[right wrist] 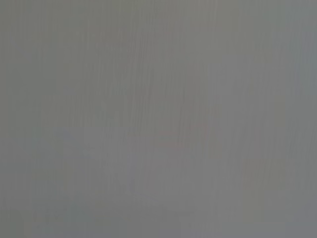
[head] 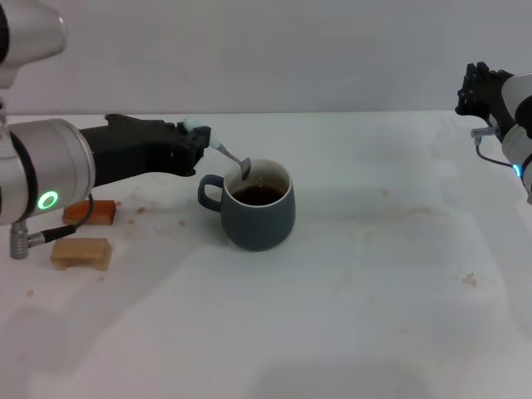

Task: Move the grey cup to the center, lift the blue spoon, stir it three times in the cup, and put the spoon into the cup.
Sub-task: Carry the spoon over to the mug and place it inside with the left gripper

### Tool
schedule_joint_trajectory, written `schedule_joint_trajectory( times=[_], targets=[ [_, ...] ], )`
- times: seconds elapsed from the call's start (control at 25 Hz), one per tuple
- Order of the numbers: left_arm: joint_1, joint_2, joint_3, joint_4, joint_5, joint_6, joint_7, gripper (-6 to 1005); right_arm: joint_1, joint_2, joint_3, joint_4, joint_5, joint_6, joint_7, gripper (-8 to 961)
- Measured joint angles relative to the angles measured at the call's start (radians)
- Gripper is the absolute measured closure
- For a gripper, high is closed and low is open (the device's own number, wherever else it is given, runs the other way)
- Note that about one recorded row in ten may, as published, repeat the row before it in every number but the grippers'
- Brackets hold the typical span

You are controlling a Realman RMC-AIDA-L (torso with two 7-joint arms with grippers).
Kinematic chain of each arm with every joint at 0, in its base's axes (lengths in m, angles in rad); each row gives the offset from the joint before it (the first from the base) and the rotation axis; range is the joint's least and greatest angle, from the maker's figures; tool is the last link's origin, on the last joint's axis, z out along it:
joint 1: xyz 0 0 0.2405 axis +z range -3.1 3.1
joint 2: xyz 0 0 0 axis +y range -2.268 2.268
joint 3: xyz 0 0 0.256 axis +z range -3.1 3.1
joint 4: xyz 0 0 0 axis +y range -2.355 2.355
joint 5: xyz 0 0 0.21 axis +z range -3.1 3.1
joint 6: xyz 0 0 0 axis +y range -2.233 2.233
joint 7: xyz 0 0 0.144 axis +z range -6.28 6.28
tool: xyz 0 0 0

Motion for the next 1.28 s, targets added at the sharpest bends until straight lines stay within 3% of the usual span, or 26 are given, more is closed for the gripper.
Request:
schedule_joint_trajectory(
  times=[0.32,0.36,1.28],
  targets=[
    [-0.039,0.0,-0.001,0.053,-0.001,-0.002,0.001,903,-0.017,0.002,0.0,0.001,0.0,-0.006,0.0,873],
    [-0.087,0.0,-0.002,0.117,-0.002,-0.001,0.006,904,-0.022,0.002,0.0,0.002,0.0,-0.012,0.0,873],
    [-0.273,-0.004,-0.005,0.377,-0.008,0.007,0.078,921,-0.074,-0.003,0.036,0.002,0.005,-0.036,0.0,872]
  ],
)
